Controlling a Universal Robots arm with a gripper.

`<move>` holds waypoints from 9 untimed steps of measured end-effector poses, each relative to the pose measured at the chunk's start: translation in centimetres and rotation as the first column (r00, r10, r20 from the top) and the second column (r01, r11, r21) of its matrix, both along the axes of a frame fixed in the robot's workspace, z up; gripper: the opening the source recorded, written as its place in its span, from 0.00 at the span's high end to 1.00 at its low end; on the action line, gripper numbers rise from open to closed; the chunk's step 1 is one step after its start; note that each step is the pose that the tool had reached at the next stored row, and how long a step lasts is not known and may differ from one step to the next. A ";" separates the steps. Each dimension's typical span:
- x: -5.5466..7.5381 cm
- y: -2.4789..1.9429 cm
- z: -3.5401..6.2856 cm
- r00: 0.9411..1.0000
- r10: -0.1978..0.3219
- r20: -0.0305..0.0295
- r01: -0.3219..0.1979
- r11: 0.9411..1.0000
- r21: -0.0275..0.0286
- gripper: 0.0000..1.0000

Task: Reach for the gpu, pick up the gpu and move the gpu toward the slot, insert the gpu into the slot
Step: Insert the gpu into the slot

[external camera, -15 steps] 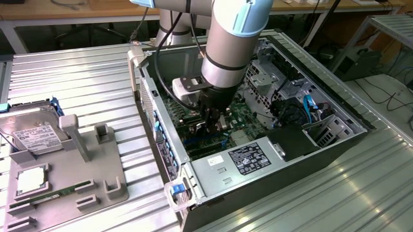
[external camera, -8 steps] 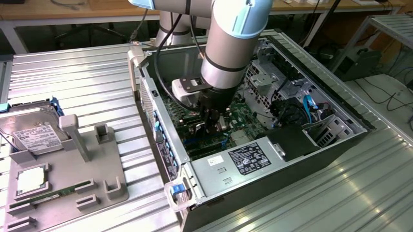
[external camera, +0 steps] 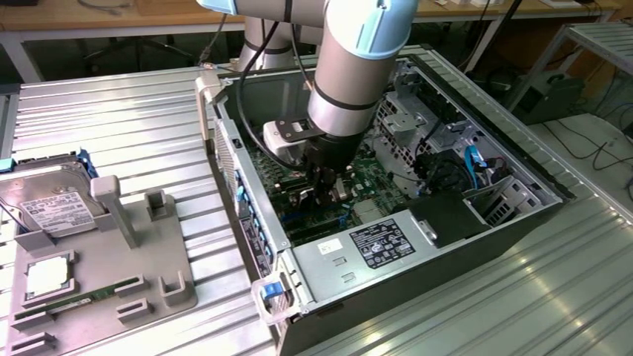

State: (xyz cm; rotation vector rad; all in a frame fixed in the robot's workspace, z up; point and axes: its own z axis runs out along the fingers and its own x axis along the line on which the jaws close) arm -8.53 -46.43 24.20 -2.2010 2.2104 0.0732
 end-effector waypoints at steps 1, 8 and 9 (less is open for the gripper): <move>0.0 0.00 0.00 1.000 0.000 0.000 0.000 1.000 0.000 0.72; 0.0 0.00 -0.49 1.000 0.000 0.000 0.000 1.000 0.000 0.72; 0.0 0.00 -0.50 1.000 0.000 0.000 0.000 1.000 0.000 0.72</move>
